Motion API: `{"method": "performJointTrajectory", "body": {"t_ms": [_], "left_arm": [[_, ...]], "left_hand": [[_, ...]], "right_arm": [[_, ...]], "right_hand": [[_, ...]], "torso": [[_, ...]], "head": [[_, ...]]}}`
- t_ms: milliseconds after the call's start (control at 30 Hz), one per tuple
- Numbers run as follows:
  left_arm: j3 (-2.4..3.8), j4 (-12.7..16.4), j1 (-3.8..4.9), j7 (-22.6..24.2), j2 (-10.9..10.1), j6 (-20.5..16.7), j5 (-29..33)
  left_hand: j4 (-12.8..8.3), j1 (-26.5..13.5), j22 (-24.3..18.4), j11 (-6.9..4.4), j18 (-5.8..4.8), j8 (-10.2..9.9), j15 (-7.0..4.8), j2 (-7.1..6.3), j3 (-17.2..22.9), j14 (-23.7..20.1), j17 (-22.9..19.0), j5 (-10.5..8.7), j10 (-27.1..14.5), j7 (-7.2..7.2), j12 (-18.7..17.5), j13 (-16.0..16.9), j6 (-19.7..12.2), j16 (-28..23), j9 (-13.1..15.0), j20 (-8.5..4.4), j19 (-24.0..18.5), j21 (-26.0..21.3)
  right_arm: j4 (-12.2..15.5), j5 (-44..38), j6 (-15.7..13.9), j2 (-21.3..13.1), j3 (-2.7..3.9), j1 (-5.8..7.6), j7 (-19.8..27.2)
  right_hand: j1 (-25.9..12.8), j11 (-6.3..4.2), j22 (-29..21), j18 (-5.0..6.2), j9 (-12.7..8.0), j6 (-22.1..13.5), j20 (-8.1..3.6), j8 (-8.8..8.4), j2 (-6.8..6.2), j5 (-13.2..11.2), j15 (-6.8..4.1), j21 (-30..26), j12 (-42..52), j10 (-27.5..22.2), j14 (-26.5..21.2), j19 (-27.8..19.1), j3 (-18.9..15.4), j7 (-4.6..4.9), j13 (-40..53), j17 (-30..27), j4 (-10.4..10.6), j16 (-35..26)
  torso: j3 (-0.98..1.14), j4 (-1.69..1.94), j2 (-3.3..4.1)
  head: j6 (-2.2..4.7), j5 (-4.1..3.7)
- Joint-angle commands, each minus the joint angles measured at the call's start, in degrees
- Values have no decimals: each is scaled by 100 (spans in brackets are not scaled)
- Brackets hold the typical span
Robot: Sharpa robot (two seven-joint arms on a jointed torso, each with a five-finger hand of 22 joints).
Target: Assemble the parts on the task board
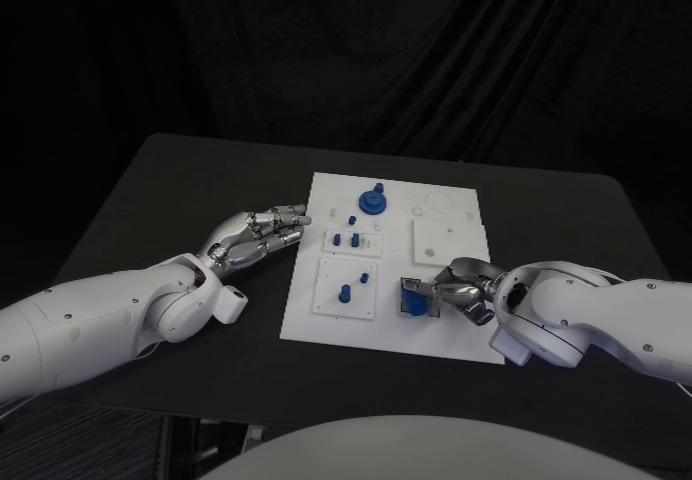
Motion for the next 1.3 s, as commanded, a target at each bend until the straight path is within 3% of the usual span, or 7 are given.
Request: {"method": "performJointTrajectory", "body": {"t_ms": [33,567,767,867,1100,1200,1300], "left_arm": [[5,7,-15,568,8,78,24],[5,10,-49,559,-13,86,24],[5,12,-62,557,-23,82,24],[5,12,-68,556,-23,83,24],[5,13,-77,550,-19,86,24],[5,14,-80,547,-20,86,24],[5,15,-82,542,-25,87,24]], "left_hand": [[-1,-8,-8,46,88,23,53,54,44,5,5,28,7,26,-6,0,18,27,3,47,-6,21],[6,-16,-21,43,80,25,76,57,46,15,7,28,6,30,-11,0,18,36,3,54,-10,20],[6,-16,-21,43,80,25,76,57,46,15,7,28,6,30,-11,0,18,36,3,54,-10,20],[12,-22,-18,42,74,28,89,58,47,24,9,28,8,32,-7,0,21,43,3,58,-8,21],[12,-22,-18,42,74,28,89,58,47,24,9,28,8,32,-7,0,21,43,3,58,-8,21],[16,-27,-20,38,68,30,103,59,48,33,11,27,11,32,0,1,23,51,4,63,-7,22],[16,-27,-20,38,68,30,103,59,48,33,11,27,11,32,0,1,23,51,4,63,-7,22]], "right_arm": [[11,21,-65,-2,-1,-18,72],[153,-480,-207,-193,-3,-21,522],[285,-1472,3,-336,-5,-63,695],[346,-2010,86,-394,-6,-86,742],[376,-2486,190,-439,-7,-109,755],[371,-2550,219,-436,-7,-115,747],[352,-2589,242,-420,-7,-121,736]], "right_hand": [[-144,36,1304,62,10,-58,29,-27,35,25,34,-44,15,598,505,325,-119,3,1508,1042,4,-25],[-168,28,1313,56,102,-64,25,53,93,29,29,-25,15,598,514,339,-479,-8,1508,1081,-17,1],[883,-21,1327,47,712,-353,-5,767,-63,38,-6,9,15,598,518,357,-728,-68,1508,1105,-219,19],[1317,-97,1338,38,1347,-571,-64,1470,-77,38,-73,38,15,598,519,373,-947,-153,1508,1114,-281,26],[1631,-191,1348,31,2101,-744,-137,2279,-19,43,-150,62,15,598,524,386,-1198,-260,1508,1135,-266,39],[1673,-218,1348,31,2454,-408,-156,2773,14,46,-170,62,15,598,524,386,-1257,-288,1508,1136,-240,39],[1690,-223,1348,31,2527,-324,-160,2879,21,47,-176,62,15,598,523,387,-1267,-296,1508,1133,-240,38]], "torso": [[2,-5,-1],[5,-2,5],[9,-7,6],[8,-2,6],[8,-11,2],[6,-14,-1],[4,-16,-2]], "head": [[-1,9],[-1,46],[-1,42],[-1,26],[-1,35],[-1,49],[-1,57]]}}
